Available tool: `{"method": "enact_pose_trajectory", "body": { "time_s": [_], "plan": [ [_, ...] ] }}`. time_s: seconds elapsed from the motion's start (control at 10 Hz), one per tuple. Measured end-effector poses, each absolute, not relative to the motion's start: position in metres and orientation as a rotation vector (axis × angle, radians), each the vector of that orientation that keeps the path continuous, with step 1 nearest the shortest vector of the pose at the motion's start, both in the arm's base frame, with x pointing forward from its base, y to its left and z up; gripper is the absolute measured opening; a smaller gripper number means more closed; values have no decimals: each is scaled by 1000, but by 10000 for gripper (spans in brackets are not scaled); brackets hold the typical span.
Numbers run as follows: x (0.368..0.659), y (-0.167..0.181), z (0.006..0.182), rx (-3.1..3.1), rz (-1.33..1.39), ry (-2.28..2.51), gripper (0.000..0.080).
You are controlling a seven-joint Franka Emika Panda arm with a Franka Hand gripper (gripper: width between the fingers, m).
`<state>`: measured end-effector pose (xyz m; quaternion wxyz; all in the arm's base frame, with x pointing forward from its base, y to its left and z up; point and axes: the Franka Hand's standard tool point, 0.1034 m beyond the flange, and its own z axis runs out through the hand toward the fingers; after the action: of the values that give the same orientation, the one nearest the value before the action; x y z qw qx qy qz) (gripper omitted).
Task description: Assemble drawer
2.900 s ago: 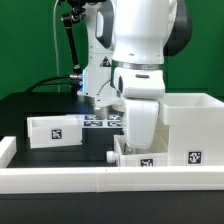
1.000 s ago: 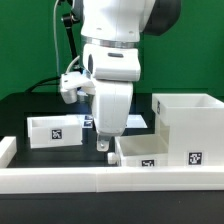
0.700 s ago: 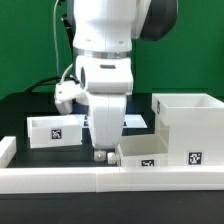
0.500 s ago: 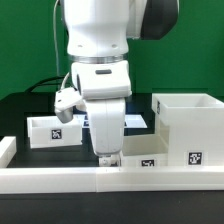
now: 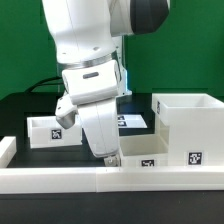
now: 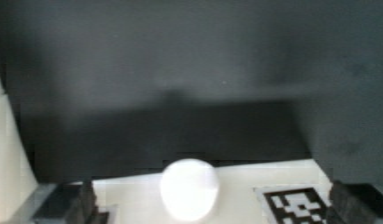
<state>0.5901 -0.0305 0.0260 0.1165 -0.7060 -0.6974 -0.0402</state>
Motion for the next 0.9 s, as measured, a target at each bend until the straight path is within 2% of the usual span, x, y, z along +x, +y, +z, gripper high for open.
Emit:
{"method": "enact_pose_trajectory", "body": {
  "time_s": [0.2, 0.7, 0.9],
  "plan": [
    [592, -16, 27, -2086, -112, -2030, 649],
    [592, -17, 27, -2078, -110, -2033, 649],
    [593, -5, 28, -2033, -115, -2068, 649]
  ]
}}
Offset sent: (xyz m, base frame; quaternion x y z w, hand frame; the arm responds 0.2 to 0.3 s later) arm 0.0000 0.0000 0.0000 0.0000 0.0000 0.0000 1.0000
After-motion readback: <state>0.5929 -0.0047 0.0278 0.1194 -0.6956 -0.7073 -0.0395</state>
